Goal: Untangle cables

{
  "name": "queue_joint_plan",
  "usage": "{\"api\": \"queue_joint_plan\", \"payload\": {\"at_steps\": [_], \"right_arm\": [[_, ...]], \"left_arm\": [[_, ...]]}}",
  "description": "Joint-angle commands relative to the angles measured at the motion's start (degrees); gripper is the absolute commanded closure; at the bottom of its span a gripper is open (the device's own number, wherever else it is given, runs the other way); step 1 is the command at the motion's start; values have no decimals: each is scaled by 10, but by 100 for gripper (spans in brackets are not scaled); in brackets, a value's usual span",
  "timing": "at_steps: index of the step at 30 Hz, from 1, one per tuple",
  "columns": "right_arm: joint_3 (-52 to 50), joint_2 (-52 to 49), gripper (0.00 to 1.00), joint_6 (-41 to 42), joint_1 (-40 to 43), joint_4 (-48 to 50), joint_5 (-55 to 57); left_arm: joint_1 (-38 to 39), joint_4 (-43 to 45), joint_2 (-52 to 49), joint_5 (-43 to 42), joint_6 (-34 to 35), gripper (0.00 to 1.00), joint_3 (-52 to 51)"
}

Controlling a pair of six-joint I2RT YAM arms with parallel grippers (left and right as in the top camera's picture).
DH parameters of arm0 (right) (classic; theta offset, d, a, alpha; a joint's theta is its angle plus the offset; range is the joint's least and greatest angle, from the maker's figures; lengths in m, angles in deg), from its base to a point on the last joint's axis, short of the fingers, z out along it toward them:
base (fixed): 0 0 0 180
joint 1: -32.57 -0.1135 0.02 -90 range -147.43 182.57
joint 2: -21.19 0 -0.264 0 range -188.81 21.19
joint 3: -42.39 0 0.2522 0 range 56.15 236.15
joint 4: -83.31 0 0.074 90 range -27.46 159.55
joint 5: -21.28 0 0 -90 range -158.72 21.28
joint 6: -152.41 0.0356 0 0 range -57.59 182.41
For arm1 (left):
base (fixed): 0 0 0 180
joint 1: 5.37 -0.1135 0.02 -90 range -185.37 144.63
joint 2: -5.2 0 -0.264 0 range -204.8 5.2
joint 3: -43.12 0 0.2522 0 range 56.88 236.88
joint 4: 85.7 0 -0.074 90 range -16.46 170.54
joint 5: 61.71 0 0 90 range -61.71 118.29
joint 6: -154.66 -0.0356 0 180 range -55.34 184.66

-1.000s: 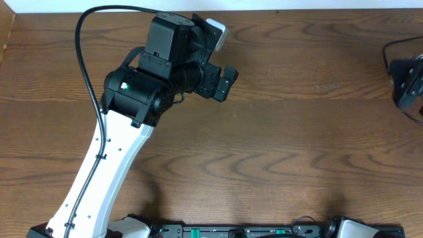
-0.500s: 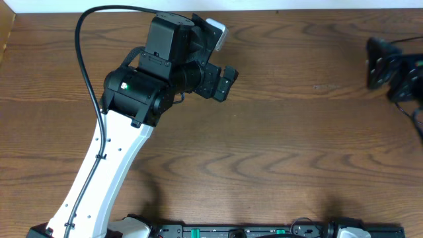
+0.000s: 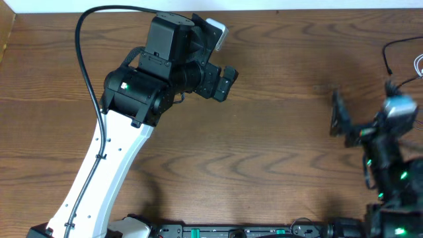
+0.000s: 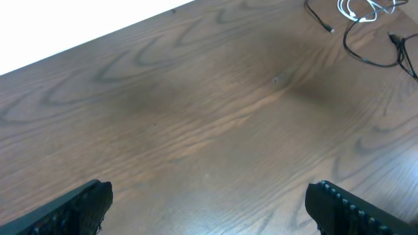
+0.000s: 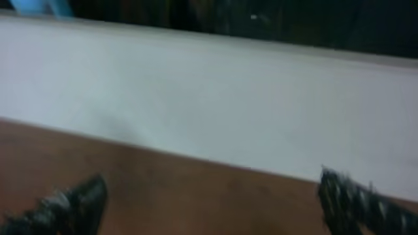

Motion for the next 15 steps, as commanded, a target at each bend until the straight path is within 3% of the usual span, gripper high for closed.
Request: {"api": "queue_joint_plan", "payload": {"at_steps": [1,9,15], "right_arm": [[-94,52,1,-34,-3,39,3],[-224,166,1,-53,-16,63,3],[-283,234,1,-139,-18,60,-41]], "left_arm": [[-1,-1,-1,6,-10,1,-2],[-1,-1,-1,6,-10,1,-2],[-1,-1,-1,6,-10,1,-2]]}}
